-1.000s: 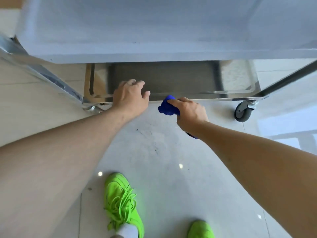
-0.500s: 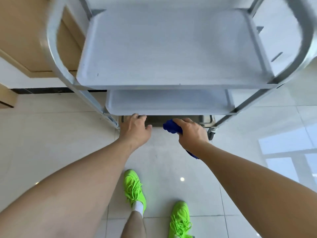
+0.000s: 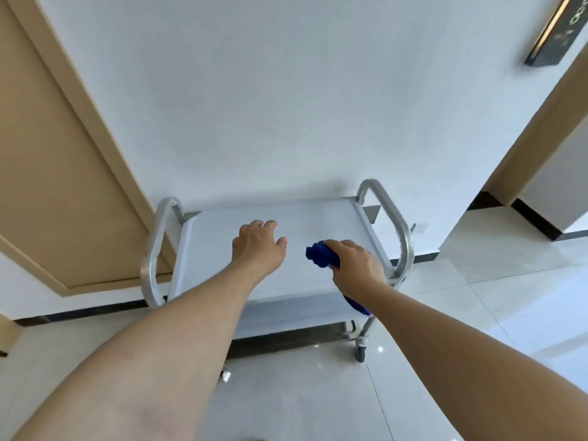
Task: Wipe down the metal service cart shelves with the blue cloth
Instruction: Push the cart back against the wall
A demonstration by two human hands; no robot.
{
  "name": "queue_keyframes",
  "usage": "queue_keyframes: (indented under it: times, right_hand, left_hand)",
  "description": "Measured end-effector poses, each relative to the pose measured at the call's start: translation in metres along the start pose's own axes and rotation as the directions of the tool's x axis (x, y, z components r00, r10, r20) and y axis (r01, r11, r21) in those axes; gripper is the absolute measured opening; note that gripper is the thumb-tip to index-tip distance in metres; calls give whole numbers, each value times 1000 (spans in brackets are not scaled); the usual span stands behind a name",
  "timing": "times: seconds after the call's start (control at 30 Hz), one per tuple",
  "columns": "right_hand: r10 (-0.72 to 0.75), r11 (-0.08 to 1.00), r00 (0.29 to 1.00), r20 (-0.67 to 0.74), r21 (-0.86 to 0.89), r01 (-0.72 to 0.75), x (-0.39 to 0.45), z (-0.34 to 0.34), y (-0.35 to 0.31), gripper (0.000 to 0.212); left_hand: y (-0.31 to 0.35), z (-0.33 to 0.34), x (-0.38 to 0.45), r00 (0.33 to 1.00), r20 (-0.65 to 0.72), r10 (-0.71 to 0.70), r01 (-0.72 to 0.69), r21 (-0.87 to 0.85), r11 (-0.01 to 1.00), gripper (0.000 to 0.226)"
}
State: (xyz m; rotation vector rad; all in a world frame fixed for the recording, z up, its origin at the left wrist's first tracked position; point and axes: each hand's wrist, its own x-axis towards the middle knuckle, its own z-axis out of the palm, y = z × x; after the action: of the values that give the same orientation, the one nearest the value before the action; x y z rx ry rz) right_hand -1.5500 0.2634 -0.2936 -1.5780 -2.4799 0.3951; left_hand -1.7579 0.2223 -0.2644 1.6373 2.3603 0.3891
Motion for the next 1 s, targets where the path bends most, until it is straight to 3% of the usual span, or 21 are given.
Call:
queue_keyframes:
  times: [0.23, 0.57, 0.9, 1.0]
  right_hand:
    - [97, 995, 986, -134, -13, -100, 36, -68, -4, 38]
    - [251, 966, 942, -224, 0, -257, 86, -82, 56, 37]
    - [306, 945, 946, -110, -85, -316, 200, -72, 180, 30]
    - [324, 939, 945, -48, -104, -327, 232, -54, 203, 47]
  left_hand:
    - [38, -51, 58, 983, -27, 182, -182, 5, 983, 52]
    - [85, -35, 136, 944, 28, 329, -330, 58, 942, 52]
    - [153, 37, 242, 962, 94, 256, -263, 83, 961, 50]
    - [172, 65, 265, 964, 148, 223, -237, 87, 968, 50]
